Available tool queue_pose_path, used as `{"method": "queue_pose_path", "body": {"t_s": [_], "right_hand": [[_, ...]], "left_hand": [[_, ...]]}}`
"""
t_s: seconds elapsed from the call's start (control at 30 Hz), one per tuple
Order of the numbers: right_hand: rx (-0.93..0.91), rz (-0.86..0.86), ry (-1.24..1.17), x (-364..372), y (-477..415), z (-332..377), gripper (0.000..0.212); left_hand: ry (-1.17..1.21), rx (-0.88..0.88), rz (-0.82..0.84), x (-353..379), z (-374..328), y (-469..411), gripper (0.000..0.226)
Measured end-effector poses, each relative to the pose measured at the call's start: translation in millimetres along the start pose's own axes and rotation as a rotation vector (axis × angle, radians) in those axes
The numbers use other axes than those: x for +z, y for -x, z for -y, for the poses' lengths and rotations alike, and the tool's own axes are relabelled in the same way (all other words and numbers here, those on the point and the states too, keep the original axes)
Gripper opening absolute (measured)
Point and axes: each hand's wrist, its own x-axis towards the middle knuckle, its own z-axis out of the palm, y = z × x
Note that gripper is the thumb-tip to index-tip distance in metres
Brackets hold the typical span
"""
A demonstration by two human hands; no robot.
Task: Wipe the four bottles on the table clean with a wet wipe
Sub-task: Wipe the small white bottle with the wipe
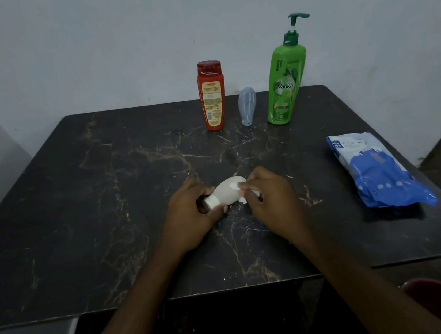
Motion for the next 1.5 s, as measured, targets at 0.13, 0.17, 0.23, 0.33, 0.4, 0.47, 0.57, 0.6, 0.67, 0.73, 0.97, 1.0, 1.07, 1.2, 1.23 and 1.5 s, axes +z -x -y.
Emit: {"method": "queue_pose_path", "body": {"t_s": [0.13, 0.17, 0.23, 0.33, 0.4, 0.47, 0.57, 0.6, 0.67, 0.73, 0.97, 1.0, 1.07, 1.2, 1.23, 1.5], "right_hand": [[-0.227, 0.079, -0.05, 6, 5, 13, 0.014], [-0.253, 0.095, -0.053, 6, 5, 14, 0.015], [-0.253, 0.113, -0.043, 4, 5, 10, 0.017], [-0.149, 0.076, -0.006, 1, 4, 3, 0.016], [-0.033, 0.037, 0.081, -2, -2, -3, 0.018], [0.026, 0.012, 0.127, -3, -5, -6, 0.017], [-0.057, 0.055, 0.124, 0, -1, 7, 0.013], [-0.109, 0.079, 0.105, 2, 1, 13, 0.013], [-0.186, 0.127, 0.018, 4, 4, 20, 0.018], [-0.226, 0.182, -0.059, 2, 7, 21, 0.025], [-0.082, 0.117, 0.083, -6, 0, 0, 0.02], [-0.066, 0.107, 0.11, -6, -2, -4, 0.02], [-0.025, 0.096, 0.132, -5, -4, -8, 0.019], [-0.097, 0.081, 0.116, 0, 1, -1, 0.017], [-0.138, 0.099, 0.083, 1, 3, 4, 0.017], [-0.152, 0.054, 0.06, 0, 6, 3, 0.014]], "left_hand": [[0.016, 0.015, 0.001, 0, 0, -1, 0.035], [0.024, 0.019, 0.001, 0, 0, -1, 0.036], [0.034, 0.027, 0.001, 0, 0, 0, 0.037], [0.013, 0.034, 0.002, -1, 3, -1, 0.039], [0.01, 0.036, 0.004, -2, 4, -1, 0.041], [0.012, 0.035, 0.006, -2, 4, 0, 0.043], [0.014, 0.033, 0.009, -1, 4, -1, 0.042], [0.014, 0.031, 0.01, -1, 3, -1, 0.041], [0.004, 0.029, 0.008, 0, 3, -1, 0.039], [0.003, 0.024, 0.006, 1, 3, -1, 0.04], [0.027, 0.034, 0.006, -2, 3, 0, 0.041], [0.029, 0.035, 0.006, -2, 4, 0, 0.042], [0.038, 0.038, 0.008, -1, 4, 0, 0.043], [0.039, 0.043, 0.006, -1, 4, 0, 0.042], [0.037, 0.041, 0.005, 0, 3, 0, 0.041], [0.032, 0.051, 0.018, -2, 2, 1, 0.043]]}}
